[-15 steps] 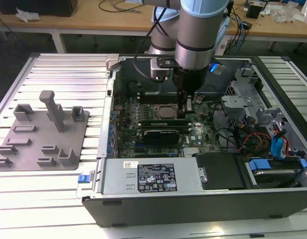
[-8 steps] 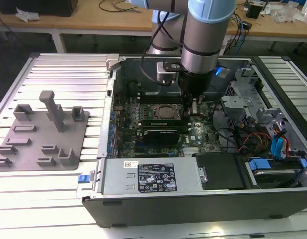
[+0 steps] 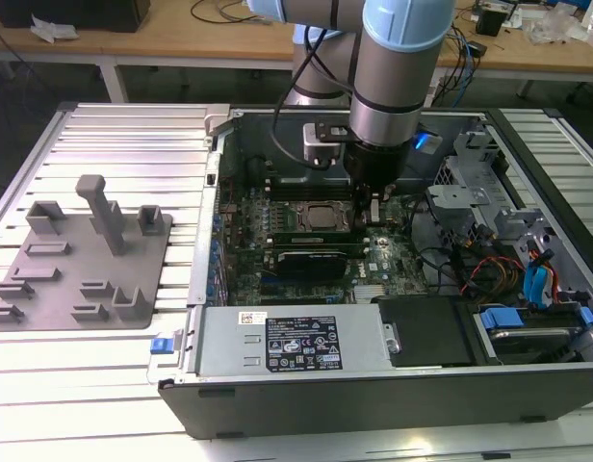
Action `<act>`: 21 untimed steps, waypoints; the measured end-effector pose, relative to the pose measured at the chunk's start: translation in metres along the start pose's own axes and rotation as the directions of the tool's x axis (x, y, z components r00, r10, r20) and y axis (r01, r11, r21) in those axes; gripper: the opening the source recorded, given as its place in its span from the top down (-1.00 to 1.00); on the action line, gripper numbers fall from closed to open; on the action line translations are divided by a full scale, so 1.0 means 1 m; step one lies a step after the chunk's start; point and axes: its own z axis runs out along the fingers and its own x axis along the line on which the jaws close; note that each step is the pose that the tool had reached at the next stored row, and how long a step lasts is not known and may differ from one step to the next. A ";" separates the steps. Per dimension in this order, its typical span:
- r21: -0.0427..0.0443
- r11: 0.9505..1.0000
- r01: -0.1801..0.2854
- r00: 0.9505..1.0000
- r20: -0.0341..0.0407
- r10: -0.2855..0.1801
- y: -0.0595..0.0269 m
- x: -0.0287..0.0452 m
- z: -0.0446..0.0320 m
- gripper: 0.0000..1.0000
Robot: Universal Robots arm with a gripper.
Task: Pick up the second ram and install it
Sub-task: 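Press down the second ram until it locks into place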
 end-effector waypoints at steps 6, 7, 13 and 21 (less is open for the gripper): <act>0.000 1.000 0.000 1.000 0.000 0.000 0.0001 0.0000 0.0024 0.84; 0.000 1.000 0.000 1.000 0.000 0.000 0.0000 0.0000 0.0028 0.84; 0.000 1.000 0.000 1.000 0.000 0.000 -0.0001 0.0000 -0.0050 0.84; 0.000 1.000 0.000 1.000 -0.001 0.000 0.0013 0.0001 -0.0116 0.84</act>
